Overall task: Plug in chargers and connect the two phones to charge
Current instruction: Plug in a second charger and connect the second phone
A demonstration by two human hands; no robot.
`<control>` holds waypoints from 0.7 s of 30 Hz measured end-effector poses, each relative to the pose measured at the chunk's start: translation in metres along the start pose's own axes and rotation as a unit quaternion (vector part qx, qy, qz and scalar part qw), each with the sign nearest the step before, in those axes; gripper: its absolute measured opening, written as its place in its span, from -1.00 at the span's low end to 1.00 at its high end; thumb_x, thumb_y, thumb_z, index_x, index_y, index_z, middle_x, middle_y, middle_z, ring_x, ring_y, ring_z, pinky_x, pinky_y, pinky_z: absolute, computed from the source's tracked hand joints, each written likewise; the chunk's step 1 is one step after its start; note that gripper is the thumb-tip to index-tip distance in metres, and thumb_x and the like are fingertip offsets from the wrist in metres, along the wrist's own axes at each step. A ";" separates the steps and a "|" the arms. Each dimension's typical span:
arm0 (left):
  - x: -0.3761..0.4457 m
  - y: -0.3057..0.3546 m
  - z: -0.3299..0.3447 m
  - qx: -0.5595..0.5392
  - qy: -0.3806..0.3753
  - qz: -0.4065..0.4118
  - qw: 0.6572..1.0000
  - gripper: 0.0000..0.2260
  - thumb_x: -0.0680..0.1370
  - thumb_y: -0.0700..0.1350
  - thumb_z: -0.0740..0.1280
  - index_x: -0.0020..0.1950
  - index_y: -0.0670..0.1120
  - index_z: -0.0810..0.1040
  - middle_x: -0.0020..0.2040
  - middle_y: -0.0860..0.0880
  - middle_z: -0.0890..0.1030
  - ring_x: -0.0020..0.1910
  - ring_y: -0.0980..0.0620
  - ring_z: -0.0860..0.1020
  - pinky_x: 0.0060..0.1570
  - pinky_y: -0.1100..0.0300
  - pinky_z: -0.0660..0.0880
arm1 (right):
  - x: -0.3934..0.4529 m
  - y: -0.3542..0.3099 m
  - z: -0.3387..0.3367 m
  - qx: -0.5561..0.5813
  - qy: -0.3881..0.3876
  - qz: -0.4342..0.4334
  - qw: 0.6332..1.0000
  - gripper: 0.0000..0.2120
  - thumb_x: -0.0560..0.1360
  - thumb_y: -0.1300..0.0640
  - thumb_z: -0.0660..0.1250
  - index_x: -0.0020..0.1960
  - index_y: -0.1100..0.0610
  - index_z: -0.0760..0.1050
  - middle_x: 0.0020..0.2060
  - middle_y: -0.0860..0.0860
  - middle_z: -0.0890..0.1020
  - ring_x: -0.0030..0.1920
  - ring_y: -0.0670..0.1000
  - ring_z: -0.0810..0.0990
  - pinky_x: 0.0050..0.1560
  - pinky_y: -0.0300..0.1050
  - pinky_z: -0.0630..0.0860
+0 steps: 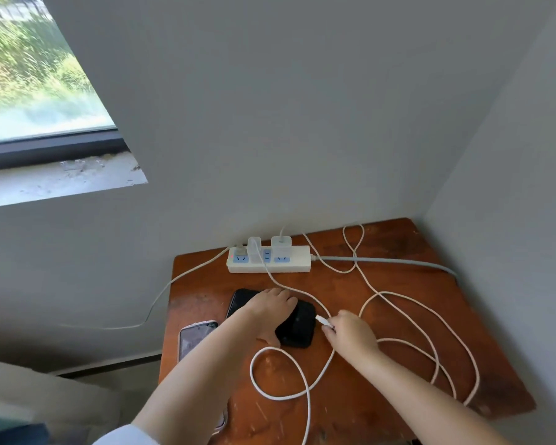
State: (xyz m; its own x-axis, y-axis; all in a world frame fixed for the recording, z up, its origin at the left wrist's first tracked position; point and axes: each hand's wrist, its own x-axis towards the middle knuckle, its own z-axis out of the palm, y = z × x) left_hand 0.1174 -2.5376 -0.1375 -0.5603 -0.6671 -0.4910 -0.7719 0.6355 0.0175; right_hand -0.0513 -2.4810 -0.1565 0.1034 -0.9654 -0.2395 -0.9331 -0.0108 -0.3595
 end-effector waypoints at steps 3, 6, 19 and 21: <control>-0.019 0.000 0.003 -0.030 0.031 -0.001 0.999 -0.21 0.33 -0.01 0.48 0.41 -0.15 0.14 0.42 -0.20 0.26 0.38 -0.18 0.23 0.35 -0.01 0.23 | -0.001 0.003 -0.006 0.047 0.009 -0.006 0.999 -0.68 0.56 0.06 0.12 -0.04 0.25 0.56 -0.25 0.06 0.39 -0.16 0.13 0.54 -0.26 -0.16 0.28; -0.043 0.000 0.012 -0.061 0.070 -0.007 0.996 -0.17 0.37 0.05 0.43 0.46 -0.12 0.00 0.49 -0.15 0.13 0.45 -0.14 0.06 0.41 0.05 0.09 | -0.009 0.003 -0.019 0.137 0.006 -0.049 0.989 -0.76 0.54 0.13 0.18 0.00 0.22 0.59 -0.30 0.13 0.49 -0.21 0.12 0.51 -0.27 -0.18 0.27; -0.085 0.008 0.024 -0.179 0.168 -0.045 0.968 -0.17 0.35 0.10 0.44 0.45 -0.13 0.06 0.46 -0.13 0.20 0.44 -0.11 0.13 0.37 0.09 0.17 | -0.043 -0.039 -0.079 0.023 -0.049 -0.160 0.986 -0.75 0.57 0.11 0.11 0.12 0.08 0.52 -0.38 -0.13 0.33 -0.21 -0.07 0.38 0.06 -0.10 0.19; -0.085 0.009 0.025 -0.182 0.171 -0.044 0.967 -0.17 0.35 0.09 0.45 0.45 -0.13 0.06 0.46 -0.14 0.21 0.44 -0.11 0.13 0.37 0.09 0.17 | -0.044 -0.043 -0.080 -0.010 -0.039 -0.166 0.985 -0.75 0.58 0.11 0.09 0.10 0.10 0.52 -0.28 -0.05 0.39 -0.21 -0.04 0.39 0.02 -0.10 0.20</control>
State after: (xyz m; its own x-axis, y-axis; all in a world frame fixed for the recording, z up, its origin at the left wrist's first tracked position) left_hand 0.1656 -2.4654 -0.1177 -0.5065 -0.8415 -0.1883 -0.8405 0.4330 0.3258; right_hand -0.0435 -2.4587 -0.0580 0.4305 -0.8843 -0.1809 -0.8497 -0.3295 -0.4116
